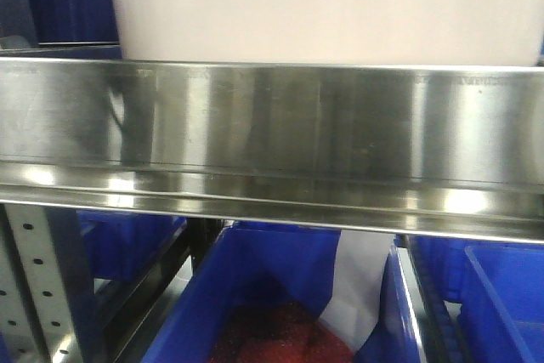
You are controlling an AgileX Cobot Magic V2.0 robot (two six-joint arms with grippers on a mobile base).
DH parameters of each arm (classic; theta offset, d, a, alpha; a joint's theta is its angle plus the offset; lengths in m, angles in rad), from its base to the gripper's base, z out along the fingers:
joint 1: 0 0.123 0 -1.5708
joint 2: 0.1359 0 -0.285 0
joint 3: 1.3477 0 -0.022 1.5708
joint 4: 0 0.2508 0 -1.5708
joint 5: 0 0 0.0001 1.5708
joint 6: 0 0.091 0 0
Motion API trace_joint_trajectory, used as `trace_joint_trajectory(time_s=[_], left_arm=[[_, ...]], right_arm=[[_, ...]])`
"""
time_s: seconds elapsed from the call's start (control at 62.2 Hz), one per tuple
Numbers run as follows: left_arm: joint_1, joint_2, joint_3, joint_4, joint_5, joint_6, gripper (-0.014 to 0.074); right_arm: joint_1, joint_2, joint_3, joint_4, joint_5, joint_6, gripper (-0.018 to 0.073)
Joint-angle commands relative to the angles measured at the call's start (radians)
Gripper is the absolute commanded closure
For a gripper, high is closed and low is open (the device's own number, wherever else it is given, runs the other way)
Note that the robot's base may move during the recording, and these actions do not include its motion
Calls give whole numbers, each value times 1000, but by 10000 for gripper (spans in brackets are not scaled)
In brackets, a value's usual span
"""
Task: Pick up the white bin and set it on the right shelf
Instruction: 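Lower the bin onto the upper shelf's roller track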
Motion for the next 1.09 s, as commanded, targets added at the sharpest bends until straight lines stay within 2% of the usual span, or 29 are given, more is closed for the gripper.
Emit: trace_joint_trajectory(time_s=[0.0, 0.161, 0.273, 0.37, 0.45, 0.514, 0.579, 0.707, 0.771, 0.804, 0.964, 1.077], left_arm=[[-6, -37, -86, 53, 4, 7, 102], [-6, -37, -192, 218, 22, -34, 102], [-6, -37, -267, 300, 90, -86, 115], [-6, -39, -324, 336, 189, -133, 178], [-6, -43, -370, 338, 274, -158, 281], [-6, -54, -395, 336, 334, -182, 392], [-6, -78, -397, 340, 334, -220, 511], [-6, -142, -397, 358, 334, -234, 715], [-6, -177, -397, 378, 334, -253, 716], [-6, -193, -397, 398, 334, -269, 714], [-6, -278, -369, 632, 322, -389, 715], [-6, -361, -281, 805, 249, -470, 715]], right_arm=[[-2, -28, -59, -32, -45, -15, -76], [-2, -41, -85, -166, -106, -13, -76], [-2, -70, -88, -183, -99, -13, -75], [-2, -116, -88, -183, -77, -12, -74], [-2, -163, -88, -183, -45, 2, -55], [-2, -204, -88, -183, -19, 24, 10], [-2, -244, -88, -183, -1, 58, 124], [-2, -321, -88, -200, 29, 123, 407], [-2, -361, -86, -235, 41, 159, 497], [-2, -380, -84, -257, 46, 182, 482], [-2, -482, -23, -437, 39, 324, 482], [-2, -572, 79, -523, -4, 393, 482]])
